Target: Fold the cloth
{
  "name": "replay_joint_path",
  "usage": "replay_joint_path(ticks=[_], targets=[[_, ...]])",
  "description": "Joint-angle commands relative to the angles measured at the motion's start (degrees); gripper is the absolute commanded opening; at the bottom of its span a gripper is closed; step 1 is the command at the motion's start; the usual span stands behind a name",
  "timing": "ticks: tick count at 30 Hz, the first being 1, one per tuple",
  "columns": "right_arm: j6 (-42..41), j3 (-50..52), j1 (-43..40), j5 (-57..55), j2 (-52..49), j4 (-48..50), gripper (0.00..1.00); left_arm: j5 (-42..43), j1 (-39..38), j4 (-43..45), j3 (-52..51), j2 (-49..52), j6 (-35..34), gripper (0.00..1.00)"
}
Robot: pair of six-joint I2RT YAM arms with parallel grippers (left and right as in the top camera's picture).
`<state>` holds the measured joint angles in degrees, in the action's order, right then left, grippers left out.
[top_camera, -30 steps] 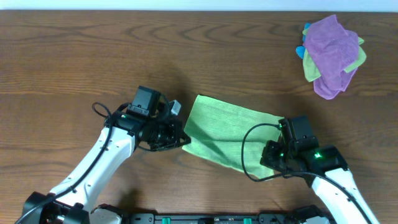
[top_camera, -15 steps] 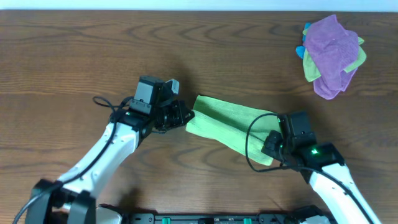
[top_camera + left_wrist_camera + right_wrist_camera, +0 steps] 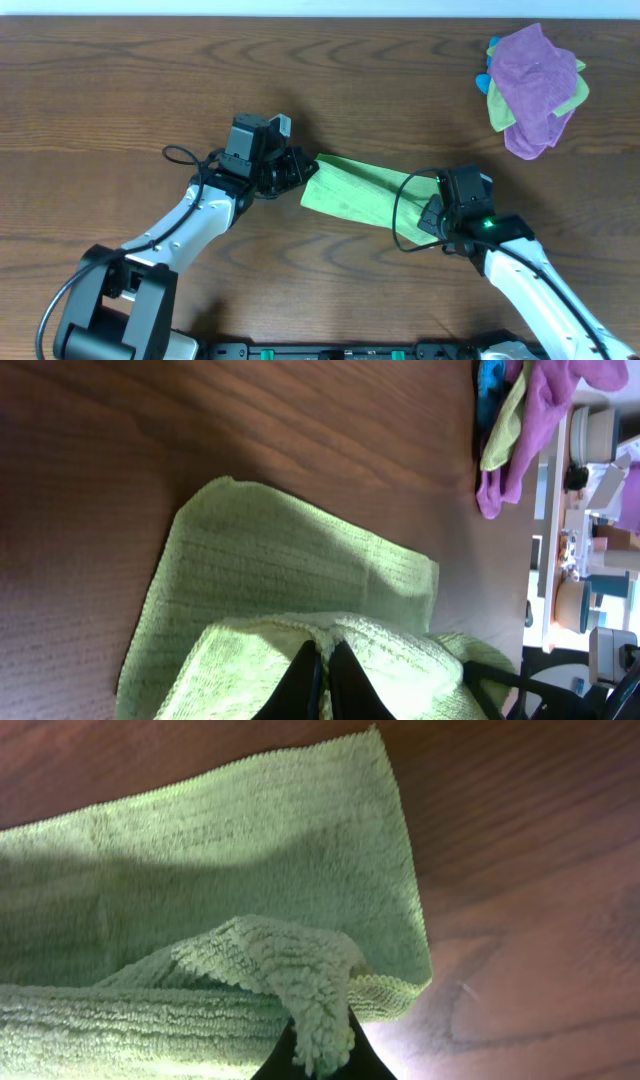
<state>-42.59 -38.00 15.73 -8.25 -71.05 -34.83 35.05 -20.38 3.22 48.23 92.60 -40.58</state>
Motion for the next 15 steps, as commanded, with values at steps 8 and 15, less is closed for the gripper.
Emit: replay_joint_path(ticks=[8, 15], targets=[[-0.63, 0.26, 0.42, -9.35, -0.92, 3.43, 0.01, -2.49, -0.94, 6.78, -0.02, 5.20, -2.69, 0.06], [2.12, 0.26, -0.37, -9.99, -5.57, 9.09, 0.01, -2.69, -1.05, 9.57, 0.00, 7.58, -4.50, 0.06]])
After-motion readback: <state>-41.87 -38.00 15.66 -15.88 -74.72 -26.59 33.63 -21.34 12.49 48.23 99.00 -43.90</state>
